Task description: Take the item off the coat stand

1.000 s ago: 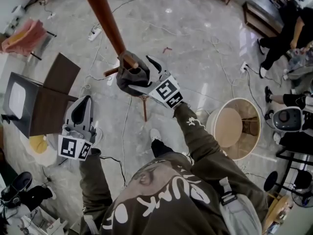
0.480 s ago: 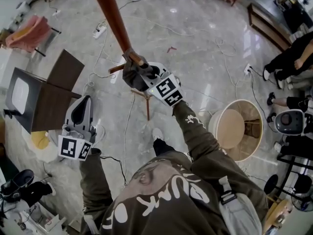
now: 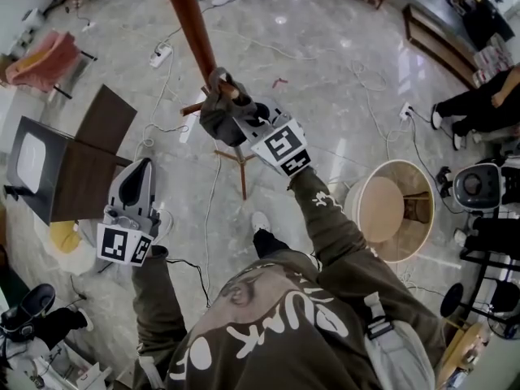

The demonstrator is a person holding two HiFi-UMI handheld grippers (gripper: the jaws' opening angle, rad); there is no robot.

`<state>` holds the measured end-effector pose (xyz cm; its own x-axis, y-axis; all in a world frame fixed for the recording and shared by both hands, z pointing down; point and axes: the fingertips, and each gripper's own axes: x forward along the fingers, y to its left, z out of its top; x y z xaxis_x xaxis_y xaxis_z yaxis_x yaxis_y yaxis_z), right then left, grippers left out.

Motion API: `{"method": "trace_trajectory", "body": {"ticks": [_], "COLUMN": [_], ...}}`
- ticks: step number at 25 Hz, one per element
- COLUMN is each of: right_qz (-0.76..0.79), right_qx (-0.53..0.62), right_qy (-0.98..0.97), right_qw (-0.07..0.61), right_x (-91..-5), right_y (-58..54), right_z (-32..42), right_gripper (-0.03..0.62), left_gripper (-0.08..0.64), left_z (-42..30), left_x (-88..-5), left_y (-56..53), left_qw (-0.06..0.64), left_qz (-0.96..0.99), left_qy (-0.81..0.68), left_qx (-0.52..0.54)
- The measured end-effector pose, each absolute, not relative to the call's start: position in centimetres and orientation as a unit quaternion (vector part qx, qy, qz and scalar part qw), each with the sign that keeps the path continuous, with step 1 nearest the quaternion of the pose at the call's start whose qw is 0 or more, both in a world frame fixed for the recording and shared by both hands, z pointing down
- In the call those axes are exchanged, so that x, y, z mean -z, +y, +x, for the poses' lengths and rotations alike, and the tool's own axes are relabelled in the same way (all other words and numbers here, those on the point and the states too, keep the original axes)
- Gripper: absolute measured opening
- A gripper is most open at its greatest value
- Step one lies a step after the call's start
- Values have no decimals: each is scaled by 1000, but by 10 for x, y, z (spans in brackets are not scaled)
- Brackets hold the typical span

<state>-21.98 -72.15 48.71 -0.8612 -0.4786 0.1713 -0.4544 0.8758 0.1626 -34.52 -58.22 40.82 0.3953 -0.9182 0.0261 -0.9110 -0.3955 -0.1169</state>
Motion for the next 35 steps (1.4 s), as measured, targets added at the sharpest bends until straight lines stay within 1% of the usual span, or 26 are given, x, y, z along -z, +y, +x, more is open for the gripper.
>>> {"method": "trace_trajectory", "body": {"ticks": [9, 15, 26, 35], "right_qz": [263, 275, 306, 333], "right_qx": [92, 117, 136, 119], "right_qy": [-956, -950, -937, -928], "right_qw": [91, 88, 97, 116], "right_x": [-446, -428, -422, -422], "right_y": [-682, -635, -495, -378], "right_z": [-200, -189, -174, -137], "right_gripper": [43, 43, 43, 43], "left_gripper": [3, 3, 3, 3], "left_z": [-345, -342, -346, -329], "left_x": [-396, -384, -378, -379], "left_y": [-549, -506, -379, -296], "left_qw": [60, 77, 99, 83], "left_qz": [-840, -843, -851, -862], "left_qy": [539, 532, 515, 498], "left_qx": [31, 19, -9, -35]}}
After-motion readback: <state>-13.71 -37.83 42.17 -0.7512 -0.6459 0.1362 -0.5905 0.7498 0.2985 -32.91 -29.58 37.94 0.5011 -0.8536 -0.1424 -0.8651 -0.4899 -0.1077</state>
